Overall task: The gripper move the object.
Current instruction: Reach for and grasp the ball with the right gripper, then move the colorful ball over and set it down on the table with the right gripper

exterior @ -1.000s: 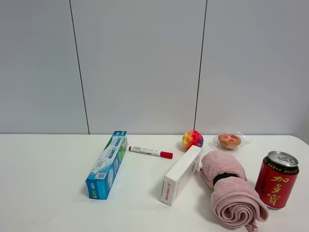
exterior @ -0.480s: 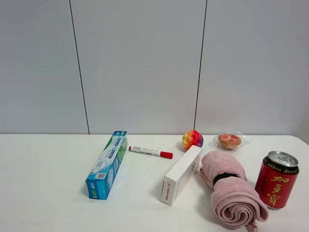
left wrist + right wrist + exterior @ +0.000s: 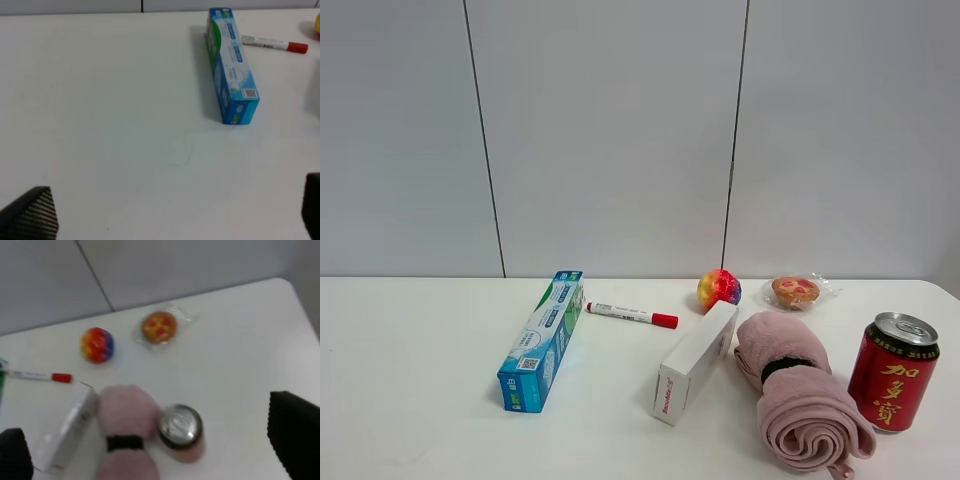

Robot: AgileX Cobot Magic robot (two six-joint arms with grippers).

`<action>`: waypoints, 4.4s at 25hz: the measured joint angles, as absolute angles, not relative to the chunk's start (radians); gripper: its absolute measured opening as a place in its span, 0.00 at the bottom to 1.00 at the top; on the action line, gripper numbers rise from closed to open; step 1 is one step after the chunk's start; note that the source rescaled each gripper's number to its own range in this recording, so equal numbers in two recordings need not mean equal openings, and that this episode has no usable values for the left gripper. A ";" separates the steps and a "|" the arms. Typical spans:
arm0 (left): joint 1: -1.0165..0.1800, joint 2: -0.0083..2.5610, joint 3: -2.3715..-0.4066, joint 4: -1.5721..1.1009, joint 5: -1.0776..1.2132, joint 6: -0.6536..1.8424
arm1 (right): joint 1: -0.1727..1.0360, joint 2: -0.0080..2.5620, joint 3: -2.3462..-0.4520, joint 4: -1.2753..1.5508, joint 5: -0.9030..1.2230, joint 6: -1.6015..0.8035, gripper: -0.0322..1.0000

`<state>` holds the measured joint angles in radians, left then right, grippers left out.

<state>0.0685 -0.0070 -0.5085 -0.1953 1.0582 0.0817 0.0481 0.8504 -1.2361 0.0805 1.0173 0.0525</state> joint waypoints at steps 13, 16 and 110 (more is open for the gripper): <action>0.069 -0.007 -0.508 -0.195 1.058 0.082 | 0.048 1.456 -1.509 0.138 0.959 -0.036 0.92; 0.069 -0.007 -0.508 -0.195 1.058 0.082 | 0.048 1.575 -1.511 0.181 0.894 -0.079 0.92; 0.069 -0.007 -0.508 -0.195 1.058 0.082 | 0.331 1.900 -1.811 0.483 1.107 -0.475 0.03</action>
